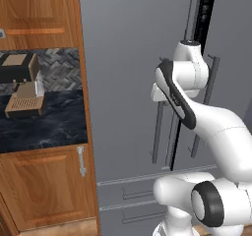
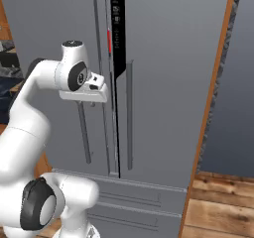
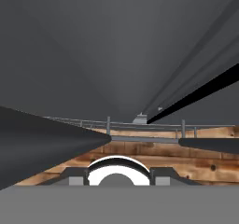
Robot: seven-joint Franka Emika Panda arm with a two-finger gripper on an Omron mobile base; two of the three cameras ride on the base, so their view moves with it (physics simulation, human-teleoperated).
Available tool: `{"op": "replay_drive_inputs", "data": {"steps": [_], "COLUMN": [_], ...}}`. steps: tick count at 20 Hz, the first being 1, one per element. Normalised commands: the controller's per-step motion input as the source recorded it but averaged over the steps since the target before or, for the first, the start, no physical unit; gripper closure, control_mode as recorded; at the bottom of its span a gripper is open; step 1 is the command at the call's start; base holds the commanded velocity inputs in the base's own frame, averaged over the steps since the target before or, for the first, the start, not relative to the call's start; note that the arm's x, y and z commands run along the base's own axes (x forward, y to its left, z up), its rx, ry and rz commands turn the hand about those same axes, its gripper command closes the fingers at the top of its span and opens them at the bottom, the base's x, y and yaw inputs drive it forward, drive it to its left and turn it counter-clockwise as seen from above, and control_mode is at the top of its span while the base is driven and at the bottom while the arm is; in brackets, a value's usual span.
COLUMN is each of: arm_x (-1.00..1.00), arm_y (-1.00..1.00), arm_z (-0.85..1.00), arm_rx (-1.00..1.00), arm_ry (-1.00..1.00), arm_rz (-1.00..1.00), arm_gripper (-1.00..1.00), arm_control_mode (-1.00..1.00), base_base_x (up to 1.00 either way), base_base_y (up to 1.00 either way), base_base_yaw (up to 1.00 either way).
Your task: Open the fridge, grab two sodas, and place both sodas inside the bowl with ice on the dining counter.
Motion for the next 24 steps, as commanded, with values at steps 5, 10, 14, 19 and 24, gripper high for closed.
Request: {"op": "replay_drive_inputs", "data": {"steps": [5, 10, 14, 19, 24], "arm_x": [0.0, 0.0, 0.0, 0.0, 0.0], "arm_y": [0.0, 0.0, 0.0, 0.0, 0.0], "arm_z": [0.0, 0.0, 0.0, 0.0, 0.0], "arm_rx": [0.0, 0.0, 0.0, 0.0, 0.0], "arm_ry": [0.0, 0.0, 0.0, 0.0, 0.0], "arm_rz": [0.0, 0.0, 0.0, 0.0, 0.0], "arm_gripper": [-1.0, -1.0, -1.0, -1.0, -1.0], "arm_control_mode": [1.0, 1.0, 1.0, 1.0, 1.0], "base_base_x": [-0.09, -0.39, -0.37, -0.21, -0.21], "base_base_y": [0.0, -0.24, -0.5, -0.47, -0.29], "base_base_yaw": [0.0, 0.0, -0.02, 0.0, 0.0]}}
